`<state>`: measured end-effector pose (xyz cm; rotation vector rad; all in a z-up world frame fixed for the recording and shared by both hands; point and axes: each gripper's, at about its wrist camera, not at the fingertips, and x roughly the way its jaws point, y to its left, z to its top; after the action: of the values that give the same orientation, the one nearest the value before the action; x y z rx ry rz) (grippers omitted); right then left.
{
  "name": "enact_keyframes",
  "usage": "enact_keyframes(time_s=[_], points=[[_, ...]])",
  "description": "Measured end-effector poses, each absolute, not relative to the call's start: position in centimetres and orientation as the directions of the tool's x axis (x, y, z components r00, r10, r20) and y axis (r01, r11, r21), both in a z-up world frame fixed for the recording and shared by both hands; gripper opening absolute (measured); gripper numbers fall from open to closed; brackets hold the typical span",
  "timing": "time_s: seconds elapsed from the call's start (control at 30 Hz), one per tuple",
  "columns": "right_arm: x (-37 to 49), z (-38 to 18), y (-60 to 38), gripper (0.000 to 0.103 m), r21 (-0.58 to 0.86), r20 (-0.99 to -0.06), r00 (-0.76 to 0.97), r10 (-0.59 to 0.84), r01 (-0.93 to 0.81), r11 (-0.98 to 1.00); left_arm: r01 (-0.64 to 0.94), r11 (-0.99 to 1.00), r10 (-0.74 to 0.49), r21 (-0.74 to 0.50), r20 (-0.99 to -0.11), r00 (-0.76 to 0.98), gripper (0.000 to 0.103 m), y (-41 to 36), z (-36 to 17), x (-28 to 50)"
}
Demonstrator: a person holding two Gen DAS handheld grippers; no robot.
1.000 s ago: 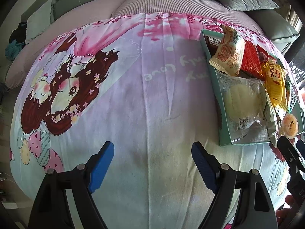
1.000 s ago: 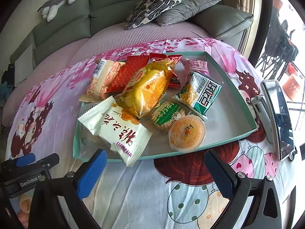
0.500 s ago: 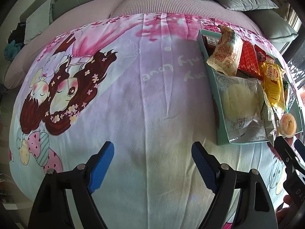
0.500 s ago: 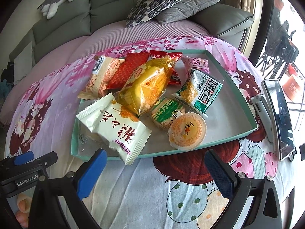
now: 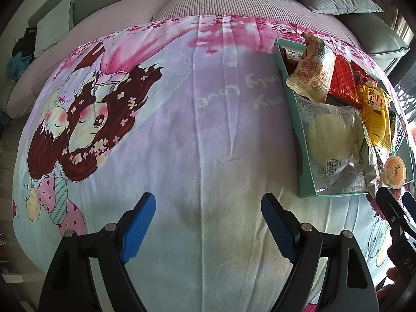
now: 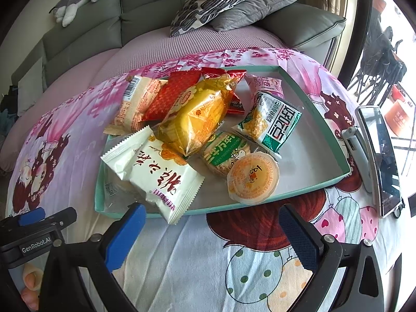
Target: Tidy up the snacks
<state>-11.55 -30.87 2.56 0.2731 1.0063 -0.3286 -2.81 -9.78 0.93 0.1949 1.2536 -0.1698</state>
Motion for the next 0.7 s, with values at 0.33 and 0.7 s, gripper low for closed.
enact_keyframes(time_s=[0.33,0.7], points=[[-11.47,2.45,-30.84,0.103,0.071,-0.861,0.489,-0.141,0.39,0.918,0.232,0.971,-0.018,0.055,-0.953,0.301,0.084,-9.62,0.85,-2.76],[-11.46,2.38,-30.86,0.103,0.071,-0.861,0.488,-0.141,0.391,0.918,0.209,0.976,-0.005,0.061,-0.954,0.301,0.084,-9.29,0.88,-2.6]])
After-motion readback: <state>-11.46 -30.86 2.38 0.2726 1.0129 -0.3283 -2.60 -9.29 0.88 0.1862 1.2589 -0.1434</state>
